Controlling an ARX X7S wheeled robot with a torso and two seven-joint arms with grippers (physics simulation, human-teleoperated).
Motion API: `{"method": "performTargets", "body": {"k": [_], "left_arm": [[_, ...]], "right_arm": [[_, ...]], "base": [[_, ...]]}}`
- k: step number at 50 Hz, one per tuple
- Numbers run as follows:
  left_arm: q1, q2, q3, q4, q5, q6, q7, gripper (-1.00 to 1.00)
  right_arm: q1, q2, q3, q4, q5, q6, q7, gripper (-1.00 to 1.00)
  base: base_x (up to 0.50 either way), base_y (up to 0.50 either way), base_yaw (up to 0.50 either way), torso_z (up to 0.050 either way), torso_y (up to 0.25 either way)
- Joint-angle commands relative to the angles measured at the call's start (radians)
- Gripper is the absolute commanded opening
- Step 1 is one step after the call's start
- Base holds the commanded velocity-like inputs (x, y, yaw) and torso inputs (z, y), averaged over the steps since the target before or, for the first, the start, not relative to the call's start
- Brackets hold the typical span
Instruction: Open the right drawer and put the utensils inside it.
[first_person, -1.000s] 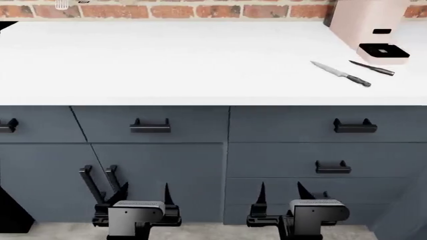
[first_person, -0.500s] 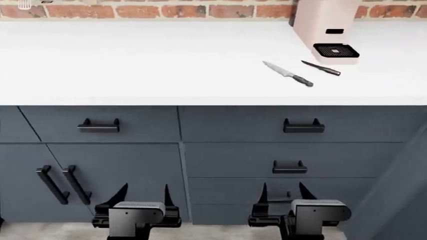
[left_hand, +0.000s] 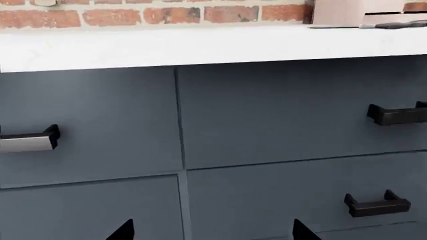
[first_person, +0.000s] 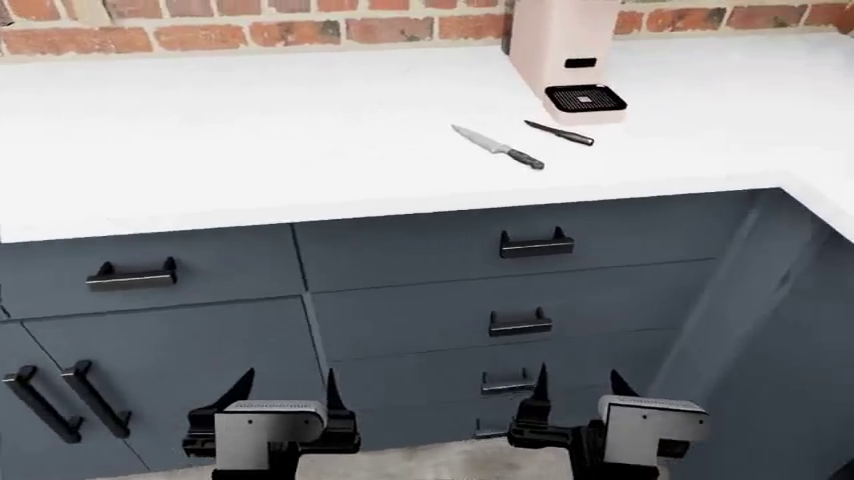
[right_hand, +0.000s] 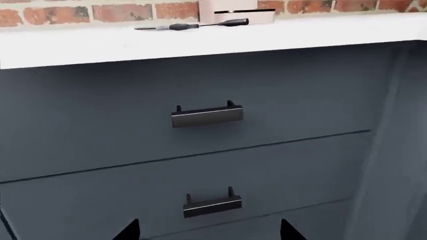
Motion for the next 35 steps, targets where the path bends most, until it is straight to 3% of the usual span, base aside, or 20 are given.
{"method": "performTargets", "body": {"k": [1, 24, 31, 35], "left_arm": [[-0.007, -0.011, 0.008, 0.024, -0.015, -0.041, -0.014, 1.00], [-0.008, -0.028, 0.028, 0.066, -0.020, -0.063, -0.045, 1.00], [-0.004, -0.034, 0.032, 0.094, -0.030, -0.096, -0.053, 1.00], [-0.004, -0.038, 0.044, 0.120, -0.031, -0.132, -0.055, 1.00]], "right_arm": [[0.011, 0.008, -0.007, 0.002, 0.017, 0.021, 0.016, 1.00], [0.025, 0.023, -0.023, 0.003, 0.027, 0.037, 0.051, 1.00], [0.036, 0.029, -0.032, -0.011, 0.024, 0.088, 0.073, 1.00], [0.037, 0.032, -0.029, -0.006, 0.044, 0.093, 0.065, 1.00]], "base": [[-0.07, 0.01, -0.50, 0.050, 0.000], [-0.08, 0.02, -0.50, 0.050, 0.000], [0.00, 0.00, -0.03, 0.004, 0.000], [0.48, -0.14, 0.00, 0.000, 0.000]]}}
